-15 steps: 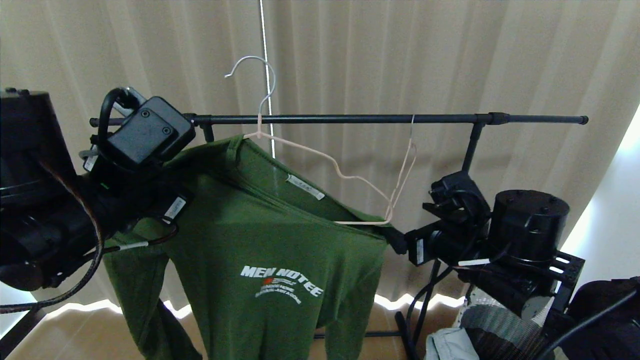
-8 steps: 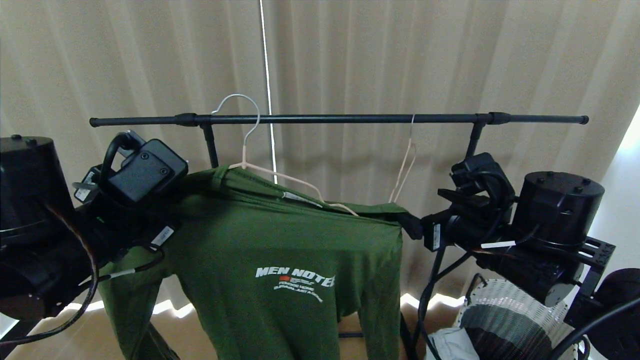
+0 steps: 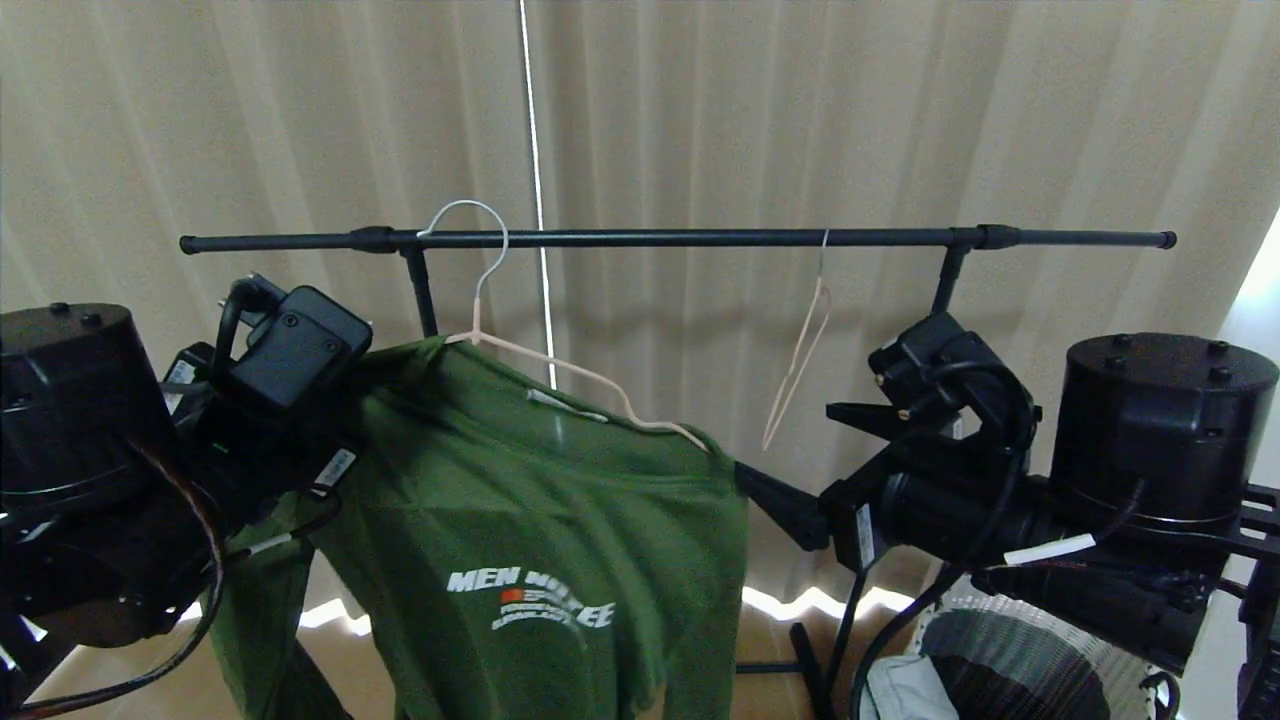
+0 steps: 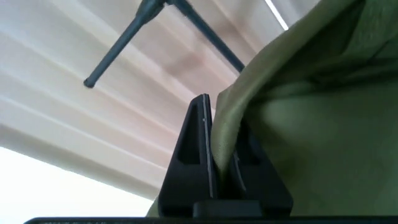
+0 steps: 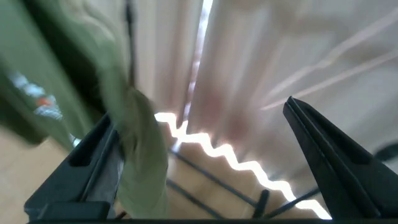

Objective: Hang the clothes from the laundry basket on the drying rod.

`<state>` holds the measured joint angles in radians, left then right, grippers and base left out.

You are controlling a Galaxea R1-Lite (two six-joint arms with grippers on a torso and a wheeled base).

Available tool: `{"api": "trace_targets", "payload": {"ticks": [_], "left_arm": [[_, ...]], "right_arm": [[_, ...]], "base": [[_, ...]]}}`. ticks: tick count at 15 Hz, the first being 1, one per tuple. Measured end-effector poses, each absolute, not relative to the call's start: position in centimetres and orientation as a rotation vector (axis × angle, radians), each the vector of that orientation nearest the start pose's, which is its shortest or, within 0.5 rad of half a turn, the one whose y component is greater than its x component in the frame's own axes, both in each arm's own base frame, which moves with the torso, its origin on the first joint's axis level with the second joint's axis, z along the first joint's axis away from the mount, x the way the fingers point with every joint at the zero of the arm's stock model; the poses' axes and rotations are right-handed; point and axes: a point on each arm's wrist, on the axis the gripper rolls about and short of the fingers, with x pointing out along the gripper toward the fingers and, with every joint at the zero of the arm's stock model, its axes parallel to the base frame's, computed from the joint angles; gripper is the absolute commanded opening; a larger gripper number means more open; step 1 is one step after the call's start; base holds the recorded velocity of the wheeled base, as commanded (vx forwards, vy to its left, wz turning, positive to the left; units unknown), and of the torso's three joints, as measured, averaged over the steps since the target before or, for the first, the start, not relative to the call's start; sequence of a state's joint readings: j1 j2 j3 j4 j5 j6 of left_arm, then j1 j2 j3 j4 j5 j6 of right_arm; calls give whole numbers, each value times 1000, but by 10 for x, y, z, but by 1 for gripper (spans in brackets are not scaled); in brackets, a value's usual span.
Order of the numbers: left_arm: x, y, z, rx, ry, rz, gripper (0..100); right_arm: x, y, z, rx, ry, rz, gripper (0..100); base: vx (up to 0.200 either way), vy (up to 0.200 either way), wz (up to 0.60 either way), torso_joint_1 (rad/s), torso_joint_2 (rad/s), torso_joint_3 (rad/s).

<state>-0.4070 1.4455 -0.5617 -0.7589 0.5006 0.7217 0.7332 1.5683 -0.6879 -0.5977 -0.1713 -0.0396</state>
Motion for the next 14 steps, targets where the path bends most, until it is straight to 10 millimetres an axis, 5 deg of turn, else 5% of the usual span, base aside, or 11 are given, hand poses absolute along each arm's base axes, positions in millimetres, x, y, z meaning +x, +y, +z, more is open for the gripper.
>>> {"api": "trace_targets", "payload": {"ticks": [6,10,14], "left_arm": [[220,-89,192,721,124,63,0],[211,-103,187,687,115,-3,0],[199,-111,184,690,104,-62,0]], "right_arm": [[198,187,198,-245,237,608,100],[217,206,217,-250,161,605,100],[237,225,214,-307,145,597,100]], "base": [[0,0,0,0,0,0],[0,0,0,0,0,0],[0,0,0,0,0,0]]}}
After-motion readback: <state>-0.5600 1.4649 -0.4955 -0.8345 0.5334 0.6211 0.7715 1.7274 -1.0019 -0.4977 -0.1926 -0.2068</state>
